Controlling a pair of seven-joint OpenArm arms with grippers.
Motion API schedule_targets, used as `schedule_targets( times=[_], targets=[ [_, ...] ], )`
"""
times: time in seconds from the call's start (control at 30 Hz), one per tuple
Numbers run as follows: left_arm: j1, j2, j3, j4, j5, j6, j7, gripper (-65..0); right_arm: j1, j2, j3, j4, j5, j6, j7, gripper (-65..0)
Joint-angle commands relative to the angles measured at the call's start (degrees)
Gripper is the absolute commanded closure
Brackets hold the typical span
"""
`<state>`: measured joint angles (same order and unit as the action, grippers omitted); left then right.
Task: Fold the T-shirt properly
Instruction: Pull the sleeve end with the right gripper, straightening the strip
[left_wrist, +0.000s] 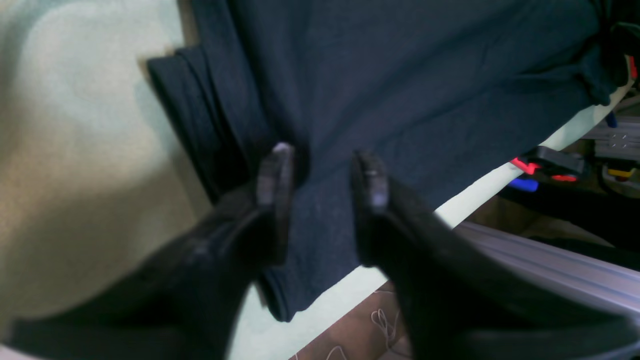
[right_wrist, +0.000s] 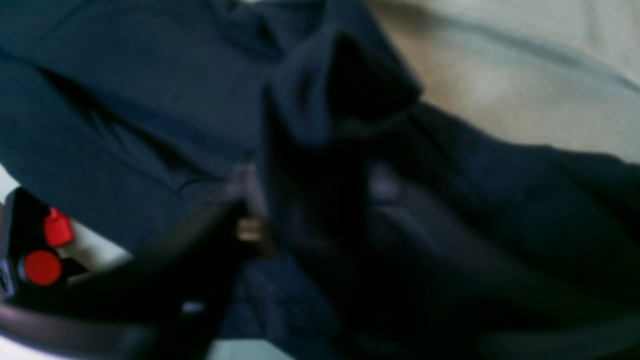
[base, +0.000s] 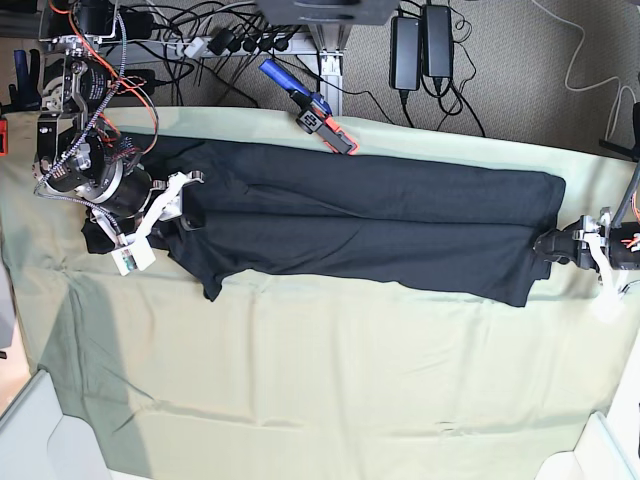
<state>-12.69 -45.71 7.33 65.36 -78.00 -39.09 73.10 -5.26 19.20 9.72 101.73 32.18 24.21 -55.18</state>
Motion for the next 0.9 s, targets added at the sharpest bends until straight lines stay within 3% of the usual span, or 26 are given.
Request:
schedule_targets(
  times=[0.0, 0.33, 0.5, 0.57, 0.63, 0.73, 0.87],
  targets=[
    [-0.7, -1.6, -0.5, 0.7, -1.0, -0.9, -0.4, -26.9, 0.6, 0.6, 0.4, 1.2, 1.3, 4.0, 0.8, -31.1],
    [-0.5, -3.0, -0.5, 0.7, -0.4, -0.9, -0.5, -27.0, 1.0, -3.0, 8.3, 12.0, 3.8, 3.9, 0.1, -31.0],
    [-0.4, -3.0, -0.5, 0.7, -0.6, -0.9, -0.9, -27.0, 2.5, -7.6, 8.2, 12.2, 3.8, 3.9, 3.1, -30.0],
    [-0.5, -3.0, -0.5, 0.7, -0.6, -0.9, -1.3, -27.0, 3.1, -9.9, 7.6, 11.3, 2.7, 3.9, 4.3, -18.6],
    [-0.5, -3.0, -0.5, 0.7, -0.6, -0.9, -1.8, -27.0, 4.0, -11.9, 6.9, 9.2, 1.4, 3.9, 5.4, 0.0],
    [-0.5, -3.0, -0.5, 0.7, -0.5, -0.9, -1.7, -27.0, 5.9, -13.5, 6.0, 4.2, -3.0, 4.1, 7.4, 0.0],
    [-0.5, -3.0, -0.5, 0.7, 0.3, -0.9, -1.7, -27.0, 7.4, -13.3, 6.1, -2.0, -9.9, 4.1, 7.4, 0.0]
  ],
)
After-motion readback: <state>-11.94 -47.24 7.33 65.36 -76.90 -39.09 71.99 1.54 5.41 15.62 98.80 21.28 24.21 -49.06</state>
